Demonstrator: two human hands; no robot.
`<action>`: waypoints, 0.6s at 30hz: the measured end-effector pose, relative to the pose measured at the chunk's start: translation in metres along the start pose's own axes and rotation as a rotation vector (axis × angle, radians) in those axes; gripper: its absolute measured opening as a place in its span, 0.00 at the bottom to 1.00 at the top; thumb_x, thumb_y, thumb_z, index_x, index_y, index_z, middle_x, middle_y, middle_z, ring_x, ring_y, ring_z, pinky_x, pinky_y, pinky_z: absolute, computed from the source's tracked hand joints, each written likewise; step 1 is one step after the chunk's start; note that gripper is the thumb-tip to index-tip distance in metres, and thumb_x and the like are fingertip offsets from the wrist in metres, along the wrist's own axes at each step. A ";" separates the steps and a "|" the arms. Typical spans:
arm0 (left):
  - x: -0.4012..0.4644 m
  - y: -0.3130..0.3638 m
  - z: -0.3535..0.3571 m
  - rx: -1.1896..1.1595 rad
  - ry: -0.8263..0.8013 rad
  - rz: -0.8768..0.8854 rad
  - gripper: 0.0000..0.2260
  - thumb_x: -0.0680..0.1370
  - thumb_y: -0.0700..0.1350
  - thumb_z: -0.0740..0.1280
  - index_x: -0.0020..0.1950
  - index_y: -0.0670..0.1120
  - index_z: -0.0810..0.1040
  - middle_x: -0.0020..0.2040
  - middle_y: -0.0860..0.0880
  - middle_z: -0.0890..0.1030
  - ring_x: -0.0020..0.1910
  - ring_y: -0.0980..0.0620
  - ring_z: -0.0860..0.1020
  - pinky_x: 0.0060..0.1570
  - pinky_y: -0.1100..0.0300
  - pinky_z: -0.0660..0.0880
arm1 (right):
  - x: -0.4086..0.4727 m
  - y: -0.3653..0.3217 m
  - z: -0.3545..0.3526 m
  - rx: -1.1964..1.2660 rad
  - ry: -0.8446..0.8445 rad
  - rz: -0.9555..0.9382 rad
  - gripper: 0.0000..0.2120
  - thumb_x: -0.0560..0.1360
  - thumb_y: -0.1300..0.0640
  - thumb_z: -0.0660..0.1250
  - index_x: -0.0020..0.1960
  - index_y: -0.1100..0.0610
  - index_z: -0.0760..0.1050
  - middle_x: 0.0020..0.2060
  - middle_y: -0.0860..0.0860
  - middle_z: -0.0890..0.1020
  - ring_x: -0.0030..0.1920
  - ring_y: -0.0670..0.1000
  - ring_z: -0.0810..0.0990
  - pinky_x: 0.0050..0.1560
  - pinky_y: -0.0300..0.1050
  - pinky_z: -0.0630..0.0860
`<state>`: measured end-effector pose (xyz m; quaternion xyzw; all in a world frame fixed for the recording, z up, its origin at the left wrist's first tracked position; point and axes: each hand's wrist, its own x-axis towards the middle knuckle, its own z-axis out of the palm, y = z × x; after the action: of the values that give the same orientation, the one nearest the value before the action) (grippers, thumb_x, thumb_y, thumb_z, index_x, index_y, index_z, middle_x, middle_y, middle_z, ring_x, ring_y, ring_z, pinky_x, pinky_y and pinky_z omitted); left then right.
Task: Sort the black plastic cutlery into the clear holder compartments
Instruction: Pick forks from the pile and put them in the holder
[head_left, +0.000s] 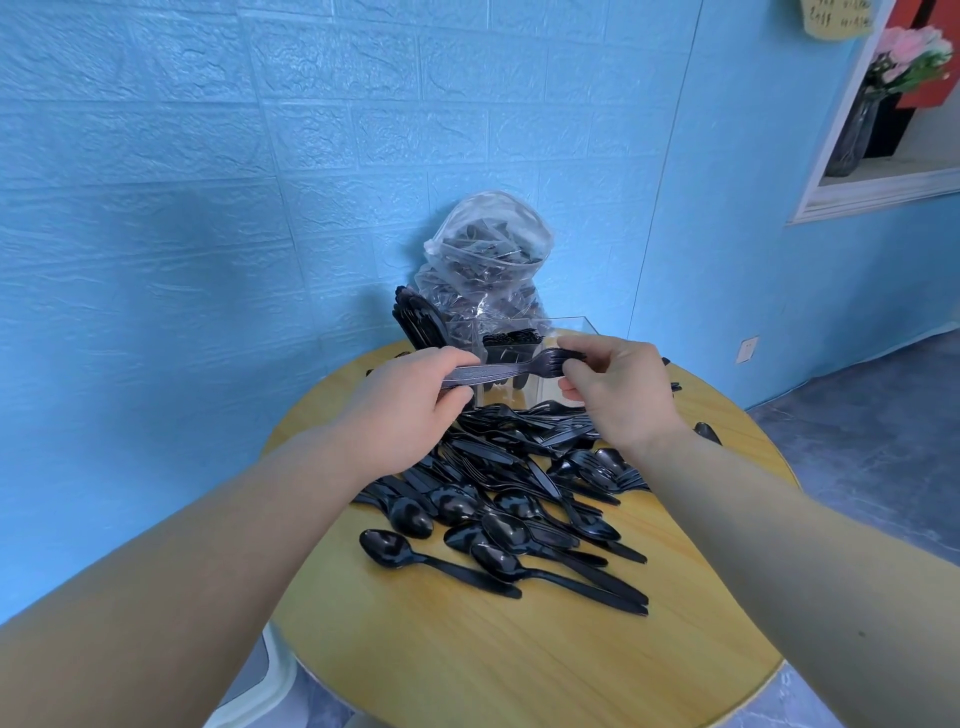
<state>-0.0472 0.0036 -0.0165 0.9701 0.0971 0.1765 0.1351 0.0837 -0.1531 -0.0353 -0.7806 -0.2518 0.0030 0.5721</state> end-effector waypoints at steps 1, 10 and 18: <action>0.001 0.001 -0.001 0.003 -0.001 0.000 0.16 0.82 0.50 0.56 0.70 0.53 0.69 0.54 0.58 0.77 0.46 0.58 0.75 0.44 0.64 0.69 | 0.000 -0.001 0.000 -0.014 0.007 -0.015 0.12 0.77 0.64 0.63 0.55 0.53 0.79 0.38 0.47 0.82 0.40 0.47 0.83 0.52 0.49 0.80; 0.038 -0.003 0.011 -0.006 0.139 0.031 0.16 0.82 0.48 0.55 0.70 0.50 0.67 0.55 0.53 0.72 0.51 0.52 0.74 0.47 0.58 0.69 | 0.027 -0.020 -0.006 0.355 0.179 -0.012 0.07 0.73 0.63 0.68 0.40 0.53 0.81 0.34 0.50 0.83 0.38 0.52 0.81 0.52 0.49 0.80; 0.075 -0.014 0.033 0.002 0.149 -0.003 0.27 0.81 0.45 0.59 0.78 0.46 0.51 0.76 0.49 0.60 0.72 0.51 0.64 0.68 0.58 0.62 | 0.089 -0.031 -0.004 -0.514 0.245 -0.844 0.08 0.72 0.64 0.65 0.46 0.60 0.83 0.35 0.56 0.82 0.34 0.56 0.80 0.37 0.42 0.76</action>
<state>0.0321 0.0267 -0.0269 0.9543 0.1085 0.2477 0.1270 0.1507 -0.1147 0.0196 -0.7209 -0.4691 -0.3821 0.3380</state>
